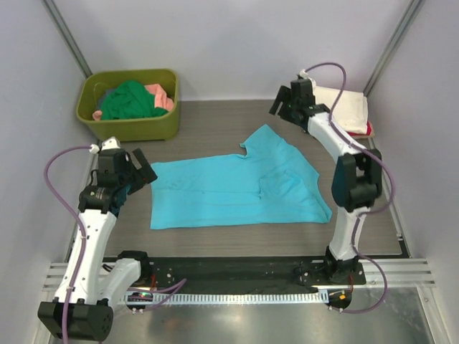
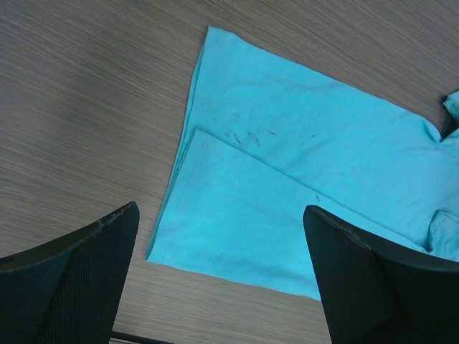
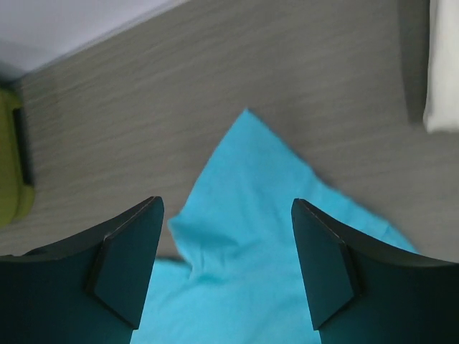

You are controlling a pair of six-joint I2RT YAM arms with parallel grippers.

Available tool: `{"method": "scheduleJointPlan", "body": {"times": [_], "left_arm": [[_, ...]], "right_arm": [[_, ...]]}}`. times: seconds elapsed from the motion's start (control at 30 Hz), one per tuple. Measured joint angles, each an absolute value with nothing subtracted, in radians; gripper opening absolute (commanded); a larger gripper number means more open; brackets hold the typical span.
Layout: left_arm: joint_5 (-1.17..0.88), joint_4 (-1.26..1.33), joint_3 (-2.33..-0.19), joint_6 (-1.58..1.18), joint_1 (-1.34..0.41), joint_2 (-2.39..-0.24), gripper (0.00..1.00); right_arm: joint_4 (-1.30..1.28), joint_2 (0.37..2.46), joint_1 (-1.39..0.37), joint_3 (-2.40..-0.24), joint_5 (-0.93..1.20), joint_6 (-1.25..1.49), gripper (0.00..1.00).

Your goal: Fold and stack the t-shirts

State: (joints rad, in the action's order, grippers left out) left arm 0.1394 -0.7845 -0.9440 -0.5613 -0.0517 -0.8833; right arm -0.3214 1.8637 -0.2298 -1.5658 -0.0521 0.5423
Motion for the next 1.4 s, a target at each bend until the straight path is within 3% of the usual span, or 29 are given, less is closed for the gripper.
{"method": "scheduleJointPlan", "body": {"times": [0.23, 0.43, 0.6, 0.73, 0.87, 0.9, 1.0, 1.13, 1.23, 1.4], "left_arm": [[0.128, -0.785, -0.944, -0.522, -0.052, -0.855, 0.96], [0.107, -0.784, -0.937, -0.514, -0.052, -0.846, 0.96], [0.102, -0.783, -0.930, -0.514, -0.052, -0.840, 0.97], [0.096, -0.783, -0.930, -0.514, -0.052, -0.836, 0.97], [0.093, -0.783, -0.930, -0.514, -0.052, -0.836, 0.97], [0.093, -0.783, -0.930, -0.514, -0.052, -0.836, 0.97], [0.093, -0.783, -0.930, -0.514, -0.050, -0.835, 0.97], [0.080, -0.781, -0.927, -0.514, -0.022, -0.842, 0.97], [0.071, -0.774, -0.929, -0.529, -0.010, -0.890, 0.80], [0.075, -0.760, -0.982, -0.577, -0.010, -1.074, 0.77]], "right_arm": [[-0.414, 2.322, -0.253, -2.108, -0.150, 0.413, 0.71], [-0.488, 2.551, -0.293, -2.318, -0.229, 0.333, 0.67], [-0.532, 2.591, -0.311, -2.310, -0.273, 0.305, 0.64], [-0.507, 2.571, -0.320, -2.260, -0.294, 0.297, 0.47], [-0.479, 2.545, -0.323, -2.205, -0.308, 0.299, 0.23], [-0.474, 2.542, -0.323, -2.197, -0.311, 0.298, 0.12], [-0.458, 2.532, -0.322, -2.176, -0.312, 0.299, 0.01], [-0.452, 2.526, -0.322, -2.169, -0.308, 0.294, 0.01], [-0.450, 2.497, -0.322, -2.131, -0.292, 0.290, 0.01], [-0.454, 2.333, -0.327, -1.918, -0.244, 0.292, 0.01]]}}
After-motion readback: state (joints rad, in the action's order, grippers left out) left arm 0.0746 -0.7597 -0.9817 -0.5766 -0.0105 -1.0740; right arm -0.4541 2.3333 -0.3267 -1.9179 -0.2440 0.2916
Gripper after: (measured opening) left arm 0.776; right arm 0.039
